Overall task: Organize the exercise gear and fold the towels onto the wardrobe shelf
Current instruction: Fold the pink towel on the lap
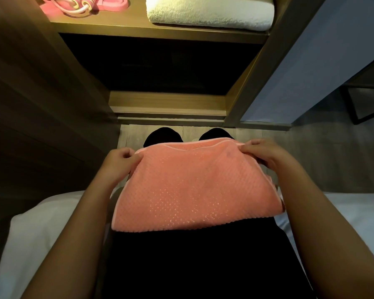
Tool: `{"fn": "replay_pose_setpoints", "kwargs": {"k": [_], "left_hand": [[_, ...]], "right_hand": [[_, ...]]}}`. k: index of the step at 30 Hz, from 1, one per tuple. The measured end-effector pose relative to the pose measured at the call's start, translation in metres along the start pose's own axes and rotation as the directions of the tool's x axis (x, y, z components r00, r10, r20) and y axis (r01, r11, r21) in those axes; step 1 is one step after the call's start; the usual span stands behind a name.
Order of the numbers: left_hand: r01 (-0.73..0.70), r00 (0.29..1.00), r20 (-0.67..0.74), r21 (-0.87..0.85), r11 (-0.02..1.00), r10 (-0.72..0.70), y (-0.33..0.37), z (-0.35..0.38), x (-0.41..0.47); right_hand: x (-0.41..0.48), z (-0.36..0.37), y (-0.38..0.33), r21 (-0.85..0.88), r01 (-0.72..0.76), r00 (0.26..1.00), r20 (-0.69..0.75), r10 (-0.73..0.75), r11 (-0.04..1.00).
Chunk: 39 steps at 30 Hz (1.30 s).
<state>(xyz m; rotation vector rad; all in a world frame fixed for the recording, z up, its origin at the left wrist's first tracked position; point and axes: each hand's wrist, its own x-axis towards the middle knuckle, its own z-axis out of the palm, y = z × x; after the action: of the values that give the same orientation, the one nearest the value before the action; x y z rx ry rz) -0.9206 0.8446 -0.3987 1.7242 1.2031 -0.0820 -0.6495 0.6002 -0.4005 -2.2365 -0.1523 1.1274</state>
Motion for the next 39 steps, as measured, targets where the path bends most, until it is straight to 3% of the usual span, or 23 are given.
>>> {"fn": "replay_pose_setpoints", "kwargs": {"k": [8,16,21,31,39], "left_hand": [[-0.071,0.995,-0.063,0.019,0.997,0.072,-0.002,-0.010,0.000],[-0.262,0.965,0.098,0.245,0.934,0.245,0.023,-0.045,0.002],[-0.355,0.935,0.044,0.077,0.932,0.352,0.050,-0.066,0.000],[-0.546,0.826,-0.200,-0.055,0.836,0.527,0.111,-0.094,-0.009],[-0.661,0.741,-0.234,-0.090,0.745,0.629,0.184,-0.142,-0.018]], "right_hand": [[-0.003,0.002,0.011,0.236,0.046,0.988,-0.157,-0.008,0.971],[-0.013,-0.017,-0.008,0.164,0.250,0.949,-0.237,-0.208,0.954],[-0.033,-0.037,-0.033,0.204,0.340,0.929,-0.220,-0.296,0.918],[-0.079,-0.070,-0.091,0.122,0.636,0.739,-0.380,-0.556,0.762],[-0.101,-0.105,-0.136,-0.001,0.802,0.524,-0.480,-0.703,0.598]]}}
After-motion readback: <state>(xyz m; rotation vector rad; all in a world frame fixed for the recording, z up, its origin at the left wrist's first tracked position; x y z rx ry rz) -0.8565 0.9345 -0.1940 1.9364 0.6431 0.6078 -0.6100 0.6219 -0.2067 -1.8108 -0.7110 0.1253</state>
